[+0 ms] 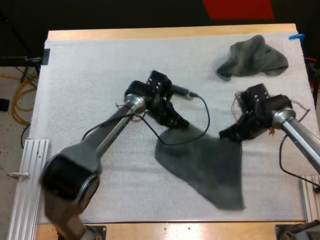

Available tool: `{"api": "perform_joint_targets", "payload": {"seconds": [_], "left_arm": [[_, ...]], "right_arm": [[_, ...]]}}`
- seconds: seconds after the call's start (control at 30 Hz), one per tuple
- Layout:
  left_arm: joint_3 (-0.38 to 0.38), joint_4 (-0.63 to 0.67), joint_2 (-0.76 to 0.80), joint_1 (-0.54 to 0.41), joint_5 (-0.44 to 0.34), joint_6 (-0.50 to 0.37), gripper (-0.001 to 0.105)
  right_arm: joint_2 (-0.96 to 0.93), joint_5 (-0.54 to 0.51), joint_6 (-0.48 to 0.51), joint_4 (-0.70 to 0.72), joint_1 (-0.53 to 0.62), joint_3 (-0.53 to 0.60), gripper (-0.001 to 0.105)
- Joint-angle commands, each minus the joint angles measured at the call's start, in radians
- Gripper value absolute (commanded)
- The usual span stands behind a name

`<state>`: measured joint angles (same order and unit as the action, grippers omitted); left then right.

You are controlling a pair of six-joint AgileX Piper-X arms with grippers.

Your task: Pick towel from pile fold and stack

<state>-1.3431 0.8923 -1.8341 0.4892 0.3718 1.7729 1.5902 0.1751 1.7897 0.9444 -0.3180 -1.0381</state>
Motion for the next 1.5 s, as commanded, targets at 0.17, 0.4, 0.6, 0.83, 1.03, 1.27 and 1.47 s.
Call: {"api": "perform_joint_targets", "payload": {"seconds": [0.17,0.4,0.6,0.83,1.03,1.27,1.47], "left_arm": [[-0.014,-0.049,0.235,0.003,-0.064,-0.005,0.0],[-0.114,-0.025,0.408,-0.001,-0.109,-0.005,0.0],[-0.163,0.078,0.515,-0.001,-0.119,-0.005,0.0],[-0.163,0.212,0.62,0.004,-0.187,-0.005,0.0],[-0.163,0.408,0.685,0.056,-0.192,0.057,0.0],[-0.144,0.499,0.707,0.18,-0.255,0.143,0.0],[0.019,0.489,0.707,0.233,-0.295,0.187,0.0]], "right_arm": [[-0.141,-0.055,0.054,-0.072,0.004,-0.115,0.0],[-0.271,-0.059,0.054,-0.073,0.003,-0.221,0.0],[-0.355,-0.051,0.054,-0.047,-0.069,-0.278,0.0],[-0.436,-0.066,0.047,0.016,-0.161,-0.285,0.0],[-0.488,-0.061,0.031,0.14,-0.226,-0.285,0.0],[-0.501,0.017,-0.021,0.299,-0.321,-0.285,0.0],[-0.468,0.016,-0.044,0.339,-0.345,-0.28,0.0]]}}
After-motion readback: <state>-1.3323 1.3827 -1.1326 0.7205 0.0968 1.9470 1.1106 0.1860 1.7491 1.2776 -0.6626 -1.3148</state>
